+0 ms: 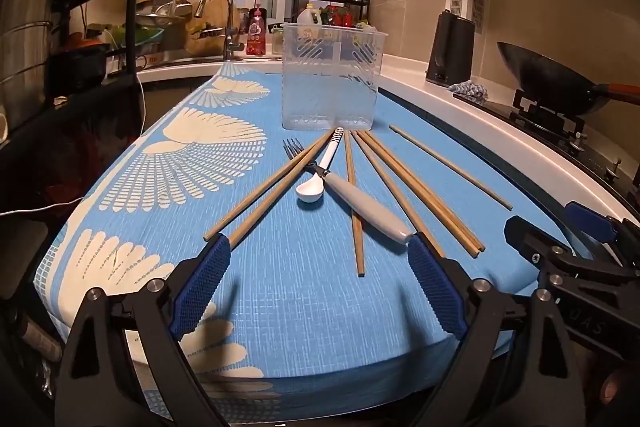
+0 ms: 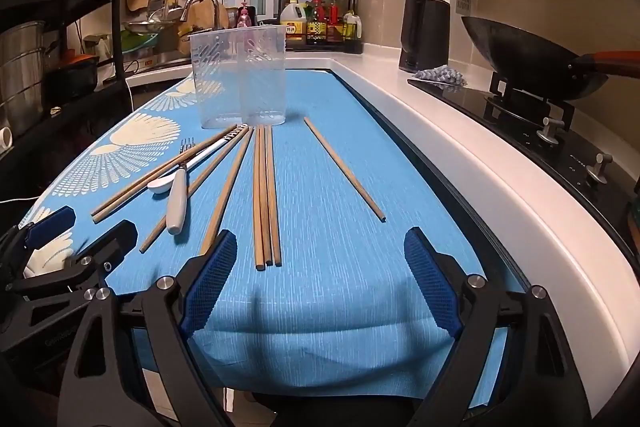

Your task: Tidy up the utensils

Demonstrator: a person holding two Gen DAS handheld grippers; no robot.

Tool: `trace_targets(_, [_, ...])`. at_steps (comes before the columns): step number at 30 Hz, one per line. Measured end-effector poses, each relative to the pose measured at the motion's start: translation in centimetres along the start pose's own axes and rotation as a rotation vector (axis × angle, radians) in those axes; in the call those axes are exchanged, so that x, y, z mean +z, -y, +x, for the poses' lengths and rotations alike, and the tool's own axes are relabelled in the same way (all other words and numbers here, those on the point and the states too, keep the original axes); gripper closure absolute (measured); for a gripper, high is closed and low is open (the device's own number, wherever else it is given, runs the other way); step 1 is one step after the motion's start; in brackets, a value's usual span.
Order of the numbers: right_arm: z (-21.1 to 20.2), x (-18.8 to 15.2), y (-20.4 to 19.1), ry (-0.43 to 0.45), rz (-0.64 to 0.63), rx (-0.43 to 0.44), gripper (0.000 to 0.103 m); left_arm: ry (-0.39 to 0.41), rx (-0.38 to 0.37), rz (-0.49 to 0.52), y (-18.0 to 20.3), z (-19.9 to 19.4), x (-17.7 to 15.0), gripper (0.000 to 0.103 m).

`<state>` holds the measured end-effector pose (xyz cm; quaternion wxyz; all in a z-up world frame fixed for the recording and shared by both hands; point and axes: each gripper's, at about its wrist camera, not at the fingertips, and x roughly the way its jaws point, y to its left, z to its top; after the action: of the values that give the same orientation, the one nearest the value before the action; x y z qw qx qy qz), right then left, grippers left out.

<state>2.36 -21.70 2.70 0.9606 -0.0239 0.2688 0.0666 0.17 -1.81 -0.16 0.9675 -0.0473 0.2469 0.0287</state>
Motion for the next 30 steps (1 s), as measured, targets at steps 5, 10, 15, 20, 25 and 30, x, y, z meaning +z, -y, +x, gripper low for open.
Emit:
trace_targets(5, [0.10, -0.07, -0.14, -0.008, 0.006, 0.005, 0.020, 0.003, -0.017, -0.009, -0.07, -0.08, 0.07, 0.016])
trace_targets(10, [0.11, -0.19, -0.46, -0.016, 0.000, 0.012, 0.021, 0.005, -0.015, -0.017, -0.36, -0.18, 0.09, 0.016])
trace_targets(15, [0.13, -0.15, -0.47, -0.018, -0.002, 0.001, 0.021, 0.004, -0.008, -0.031, -0.74, -0.18, 0.11, 0.016])
trace_targets(20, [0.18, -0.16, -0.34, -0.024, 0.000, -0.006, 0.021, -0.001, -0.005, -0.037, -0.92, -0.07, 0.10, 0.016])
trace_targets(25, [0.21, -0.13, -0.21, -0.027, 0.001, -0.003, 0.021, 0.001, -0.005, -0.037, -0.97, -0.05, 0.03, 0.016])
trace_targets(30, [0.20, -0.18, -0.34, -0.028, 0.000, -0.002, 0.021, 0.001, -0.005, -0.039, -0.97, -0.05, 0.02, 0.016])
